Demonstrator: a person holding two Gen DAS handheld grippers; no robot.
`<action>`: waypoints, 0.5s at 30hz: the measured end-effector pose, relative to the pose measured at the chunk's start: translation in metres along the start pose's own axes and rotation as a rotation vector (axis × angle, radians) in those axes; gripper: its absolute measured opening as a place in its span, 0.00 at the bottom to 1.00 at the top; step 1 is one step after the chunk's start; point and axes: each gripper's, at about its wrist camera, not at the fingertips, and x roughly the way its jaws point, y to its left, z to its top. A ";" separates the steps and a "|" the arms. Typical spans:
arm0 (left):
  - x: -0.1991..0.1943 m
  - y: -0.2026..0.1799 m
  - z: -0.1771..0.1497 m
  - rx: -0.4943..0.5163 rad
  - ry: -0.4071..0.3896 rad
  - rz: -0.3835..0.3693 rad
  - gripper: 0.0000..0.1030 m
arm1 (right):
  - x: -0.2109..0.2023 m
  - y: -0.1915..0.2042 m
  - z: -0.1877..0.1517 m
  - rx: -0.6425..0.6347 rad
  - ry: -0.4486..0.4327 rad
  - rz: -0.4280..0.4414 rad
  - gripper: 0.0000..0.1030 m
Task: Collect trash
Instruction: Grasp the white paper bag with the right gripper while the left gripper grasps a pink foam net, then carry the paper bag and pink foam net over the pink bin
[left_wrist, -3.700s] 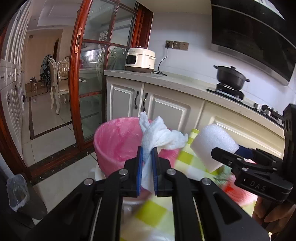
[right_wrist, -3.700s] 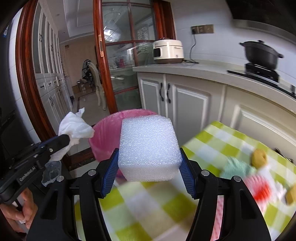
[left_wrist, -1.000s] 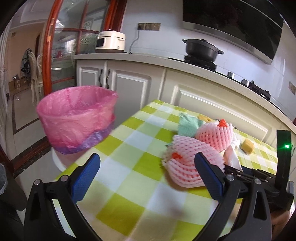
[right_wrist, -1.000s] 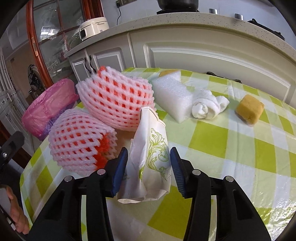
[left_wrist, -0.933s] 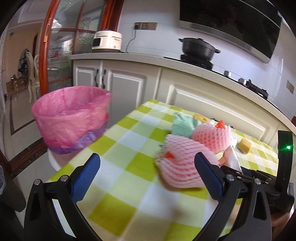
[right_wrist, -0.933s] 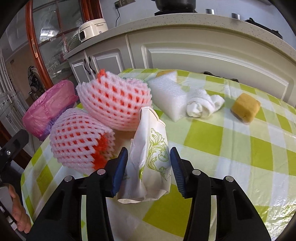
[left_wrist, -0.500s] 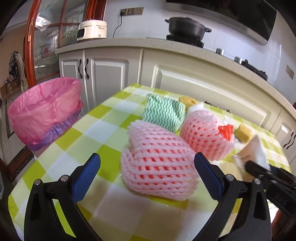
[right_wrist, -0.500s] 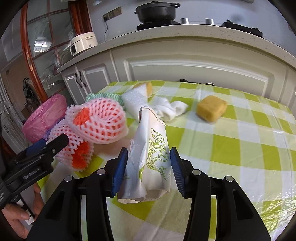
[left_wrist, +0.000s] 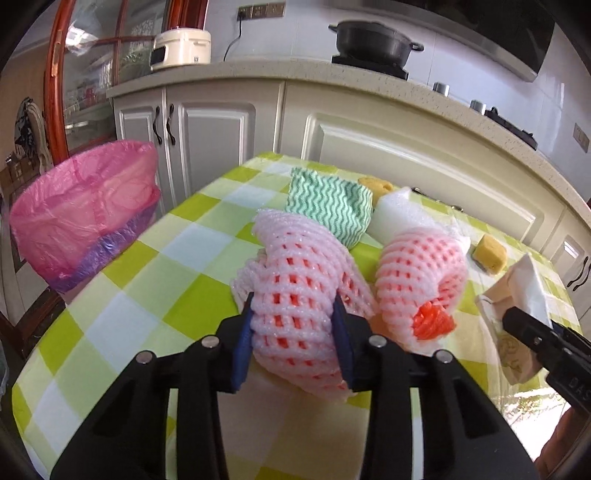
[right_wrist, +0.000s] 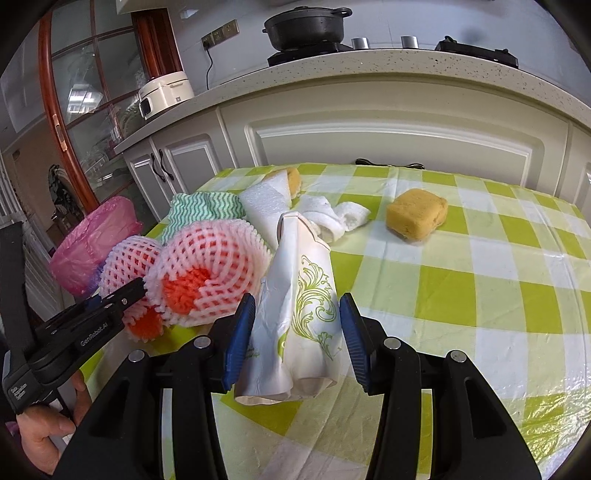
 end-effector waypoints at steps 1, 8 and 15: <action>-0.005 0.000 -0.001 0.002 -0.011 -0.001 0.35 | -0.001 0.001 0.000 -0.002 -0.003 0.002 0.44; -0.048 0.004 -0.005 0.001 -0.093 -0.014 0.35 | -0.012 0.021 0.003 -0.034 -0.030 0.019 0.44; -0.087 0.010 -0.008 -0.004 -0.147 -0.019 0.35 | -0.028 0.044 0.006 -0.074 -0.066 0.046 0.44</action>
